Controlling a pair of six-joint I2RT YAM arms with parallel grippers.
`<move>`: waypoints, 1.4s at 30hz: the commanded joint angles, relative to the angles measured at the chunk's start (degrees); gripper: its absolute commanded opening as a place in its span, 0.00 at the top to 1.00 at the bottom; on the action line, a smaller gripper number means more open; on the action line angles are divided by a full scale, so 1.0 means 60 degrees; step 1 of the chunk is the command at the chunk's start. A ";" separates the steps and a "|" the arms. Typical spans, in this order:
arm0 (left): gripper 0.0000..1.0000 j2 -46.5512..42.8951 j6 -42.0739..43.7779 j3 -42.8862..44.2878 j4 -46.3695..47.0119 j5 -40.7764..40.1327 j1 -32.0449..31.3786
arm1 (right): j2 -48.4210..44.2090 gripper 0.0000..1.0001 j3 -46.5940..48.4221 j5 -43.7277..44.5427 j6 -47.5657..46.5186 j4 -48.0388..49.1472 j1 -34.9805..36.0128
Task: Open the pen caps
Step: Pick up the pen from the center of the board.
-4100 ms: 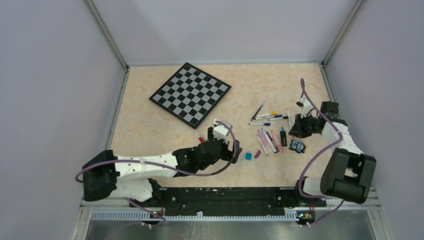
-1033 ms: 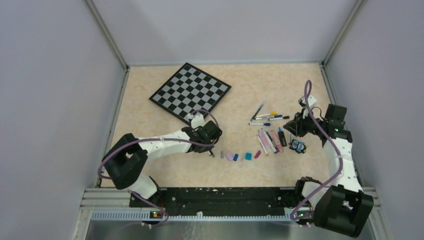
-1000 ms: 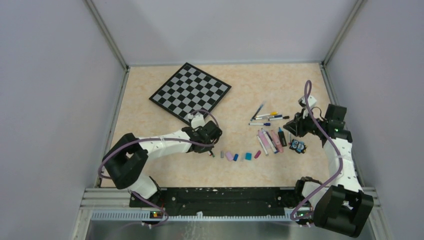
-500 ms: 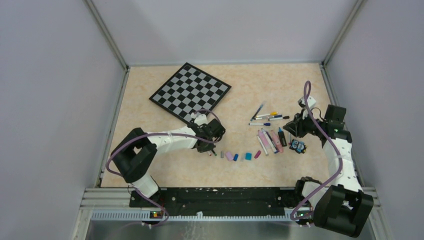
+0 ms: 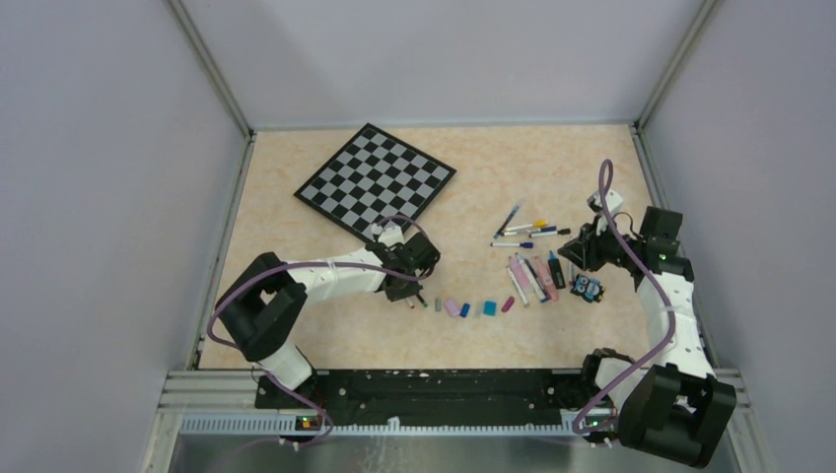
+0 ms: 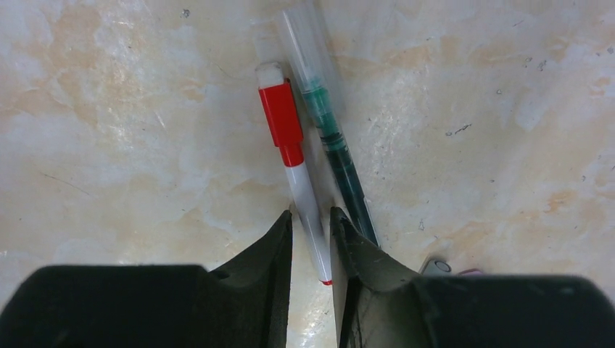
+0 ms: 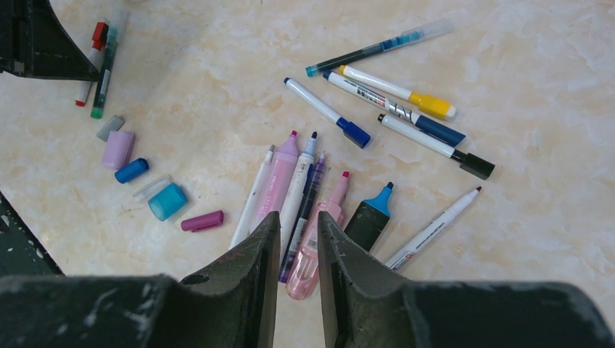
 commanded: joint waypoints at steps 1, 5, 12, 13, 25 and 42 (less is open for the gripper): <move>0.71 -0.0187 -0.0205 -0.0689 0.0089 0.0228 0.0287 | -0.0127 0.76 0.0028 -0.0216 -0.0190 0.0204 -0.0094; 0.75 -0.0242 -0.0169 -0.1080 0.0443 0.0537 0.0499 | -0.0129 0.76 0.0034 -0.0205 -0.0194 0.0217 -0.0101; 0.86 -0.0065 -0.0042 -0.0708 -0.0316 0.0372 0.0563 | -0.0098 0.76 0.0019 -0.0200 -0.0192 0.0230 -0.0094; 0.86 0.0002 -0.0001 -0.0628 -0.0469 0.0335 0.0558 | -0.0098 0.76 0.0025 -0.0197 -0.0199 0.0221 -0.0096; 1.00 -0.1505 0.0524 -0.0872 -0.0759 0.0284 0.0566 | -0.0127 0.76 0.0026 -0.0273 -0.0207 0.0201 -0.0101; 1.00 -0.6872 0.3444 -0.5939 1.0916 0.5168 0.0561 | -0.0171 0.73 -0.0209 -0.2749 -0.0029 0.0240 -0.0008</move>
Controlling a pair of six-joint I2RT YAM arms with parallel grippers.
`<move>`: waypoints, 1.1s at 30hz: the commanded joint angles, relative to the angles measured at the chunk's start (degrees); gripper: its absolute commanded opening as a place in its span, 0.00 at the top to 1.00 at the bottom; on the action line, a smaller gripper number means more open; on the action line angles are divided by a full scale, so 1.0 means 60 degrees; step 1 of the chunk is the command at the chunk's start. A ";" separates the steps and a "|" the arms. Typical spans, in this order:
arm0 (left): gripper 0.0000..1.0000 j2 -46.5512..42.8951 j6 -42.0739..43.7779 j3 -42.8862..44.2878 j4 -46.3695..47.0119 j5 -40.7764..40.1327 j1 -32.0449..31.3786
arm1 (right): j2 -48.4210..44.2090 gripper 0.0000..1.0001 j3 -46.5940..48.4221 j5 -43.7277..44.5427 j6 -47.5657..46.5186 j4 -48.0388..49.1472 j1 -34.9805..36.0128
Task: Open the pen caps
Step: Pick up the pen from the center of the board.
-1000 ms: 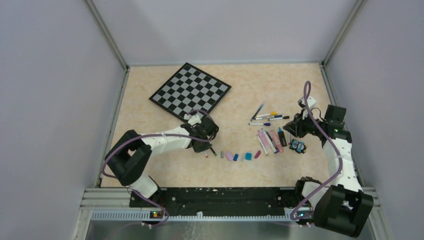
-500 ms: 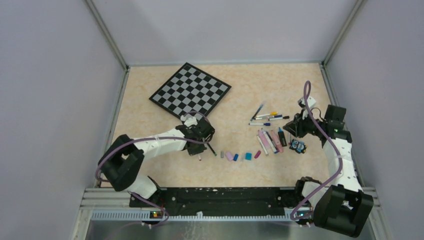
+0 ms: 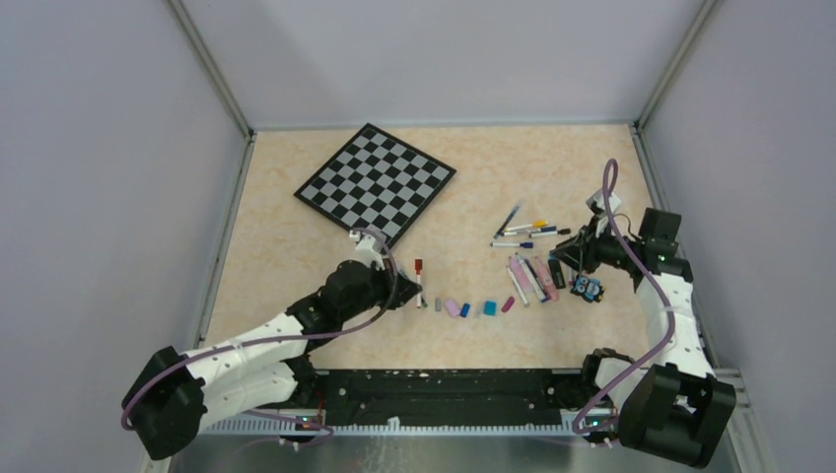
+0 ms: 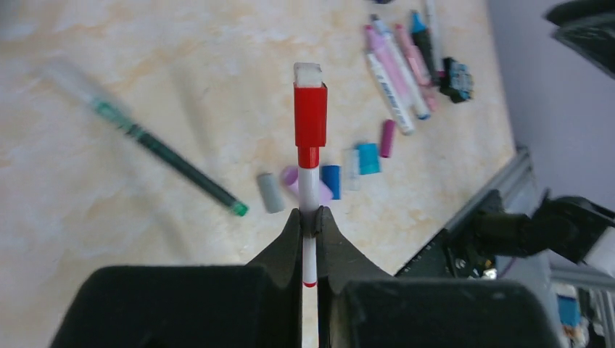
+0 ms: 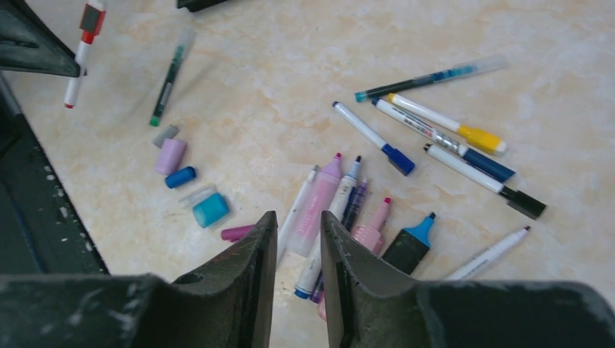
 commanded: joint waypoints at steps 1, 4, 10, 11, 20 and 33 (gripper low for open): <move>1.00 -0.0334 0.0532 -0.1198 0.5835 0.2054 0.0014 | -0.0171 0.68 -0.0238 -0.2176 -0.0016 0.0246 0.0033; 1.00 0.0296 0.0528 -0.0991 0.7062 0.2612 -0.0014 | -0.0186 0.57 -0.0500 -0.3447 0.0068 0.0520 0.0299; 0.99 0.2230 0.0769 -0.0009 0.9280 0.2821 -0.0602 | -0.0104 0.47 -0.0765 -0.4525 0.0478 0.1290 0.1561; 0.99 0.2483 0.0897 0.0204 0.9443 0.2713 -0.0760 | -0.0058 0.47 -0.0763 -0.4567 0.0733 0.1465 0.1769; 0.96 0.4532 0.2137 0.1195 1.1607 0.1049 -0.2117 | 0.0298 0.39 -0.1181 -0.4209 0.4210 0.4187 0.2732; 0.96 0.6052 0.2081 0.1809 1.2851 0.0274 -0.2772 | 0.0517 0.40 -0.1343 -0.4013 0.4839 0.4796 0.3620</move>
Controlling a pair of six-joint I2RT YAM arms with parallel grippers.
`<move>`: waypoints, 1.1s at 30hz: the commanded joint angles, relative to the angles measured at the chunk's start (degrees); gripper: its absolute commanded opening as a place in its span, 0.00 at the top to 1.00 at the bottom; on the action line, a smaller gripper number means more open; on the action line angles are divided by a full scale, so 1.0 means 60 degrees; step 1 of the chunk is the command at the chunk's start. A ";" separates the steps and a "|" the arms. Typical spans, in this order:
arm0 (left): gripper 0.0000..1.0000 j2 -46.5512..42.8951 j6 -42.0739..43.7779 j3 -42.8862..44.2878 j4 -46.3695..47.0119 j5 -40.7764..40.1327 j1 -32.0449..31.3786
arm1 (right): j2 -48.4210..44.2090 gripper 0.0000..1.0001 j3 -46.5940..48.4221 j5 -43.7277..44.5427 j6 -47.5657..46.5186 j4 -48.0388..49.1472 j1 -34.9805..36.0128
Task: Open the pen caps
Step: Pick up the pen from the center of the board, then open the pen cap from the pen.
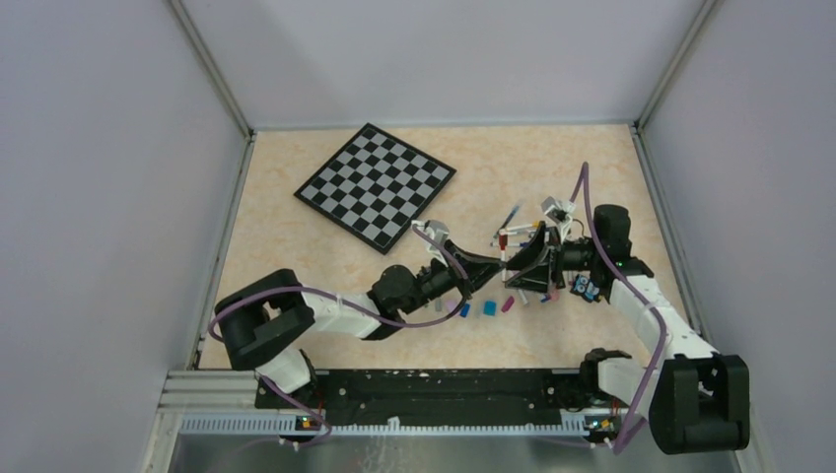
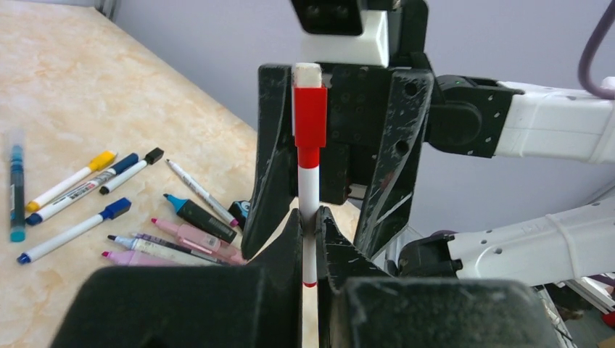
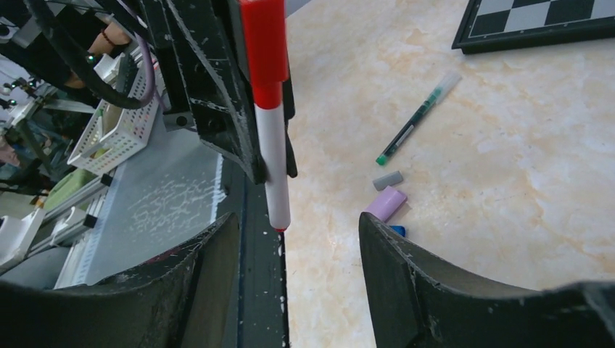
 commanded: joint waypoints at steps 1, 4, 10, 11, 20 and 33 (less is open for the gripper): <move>0.96 0.0209 0.0183 0.0432 0.1099 -0.0289 -0.0199 | 0.0090 0.41 -0.0064 0.0017 0.0151 0.0507 0.0287; 0.96 0.0322 0.0191 0.0494 0.1222 -0.0293 -0.0290 | 0.0107 0.44 -0.0064 0.0083 0.0154 0.0573 0.0359; 0.95 0.0461 0.0187 0.0607 0.1234 -0.0590 -0.0374 | 0.0092 0.55 -0.0043 -0.0027 0.0663 0.1066 0.0390; 0.95 0.0490 0.0184 0.0622 0.1249 -0.0602 -0.0395 | 0.0101 0.58 -0.0043 -0.0063 0.0700 0.1128 0.0391; 0.93 0.0720 0.0169 0.0696 0.1410 -0.0662 -0.0447 | 0.0091 0.77 -0.0021 -0.0503 0.0733 0.1435 0.0403; 0.39 0.0575 0.0418 -0.0035 0.2907 -0.0903 -0.0445 | 0.0091 1.00 0.0329 -0.0832 -0.1039 -0.0246 0.0399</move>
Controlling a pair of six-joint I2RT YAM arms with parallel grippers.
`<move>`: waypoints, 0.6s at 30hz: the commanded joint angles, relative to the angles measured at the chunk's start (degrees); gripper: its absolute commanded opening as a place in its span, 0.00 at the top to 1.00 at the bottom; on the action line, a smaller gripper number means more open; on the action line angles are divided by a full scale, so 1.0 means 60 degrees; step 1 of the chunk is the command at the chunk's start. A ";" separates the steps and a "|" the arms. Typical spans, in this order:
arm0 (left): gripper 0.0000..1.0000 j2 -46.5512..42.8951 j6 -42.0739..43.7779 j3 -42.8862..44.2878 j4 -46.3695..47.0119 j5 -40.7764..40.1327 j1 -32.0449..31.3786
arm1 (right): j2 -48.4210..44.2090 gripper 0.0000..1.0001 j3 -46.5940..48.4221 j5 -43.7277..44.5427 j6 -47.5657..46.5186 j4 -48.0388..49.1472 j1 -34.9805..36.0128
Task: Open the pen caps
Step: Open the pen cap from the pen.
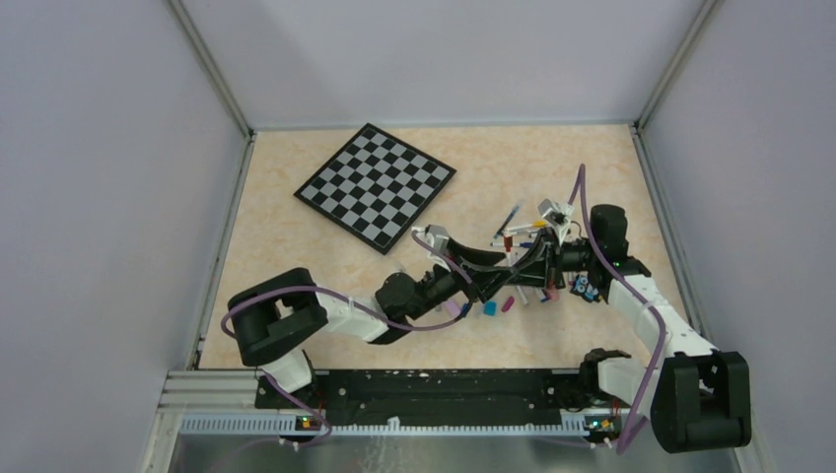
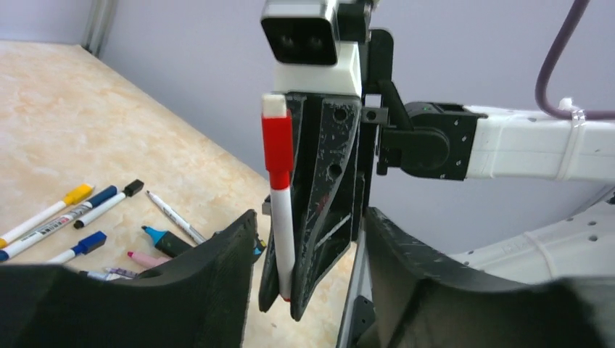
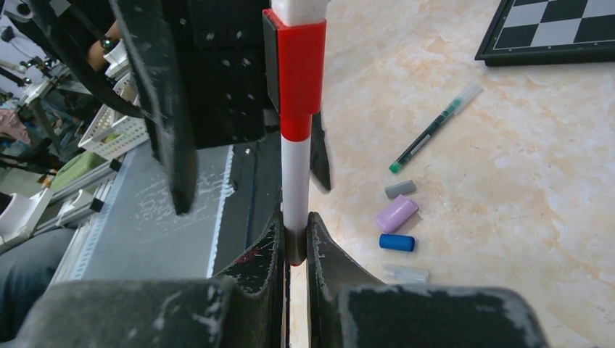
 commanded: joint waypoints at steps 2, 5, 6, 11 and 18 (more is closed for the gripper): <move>0.27 -0.0208 0.0639 -0.0582 0.2047 -0.0247 0.0051 | -0.0020 1.00 0.0429 -0.0560 -0.1321 -0.1039 0.0107; 0.12 -0.0510 0.0921 -0.0630 0.1662 -0.0219 0.0075 | -0.0042 1.00 0.0392 -0.0637 -0.1404 -0.1105 0.0110; 0.09 -0.0601 0.0929 -0.0582 0.1399 -0.0194 0.0111 | -0.0037 1.00 0.0373 -0.0639 -0.1409 -0.1107 0.0119; 0.10 -0.0763 0.0166 0.0071 0.0028 0.1083 0.0627 | -0.0025 1.00 0.0298 -0.0632 -0.1445 -0.1092 0.0110; 0.31 -0.0769 -0.0245 0.0715 -0.1076 0.1333 0.0827 | -0.0022 1.00 0.0282 -0.0477 -0.1464 -0.1127 0.0107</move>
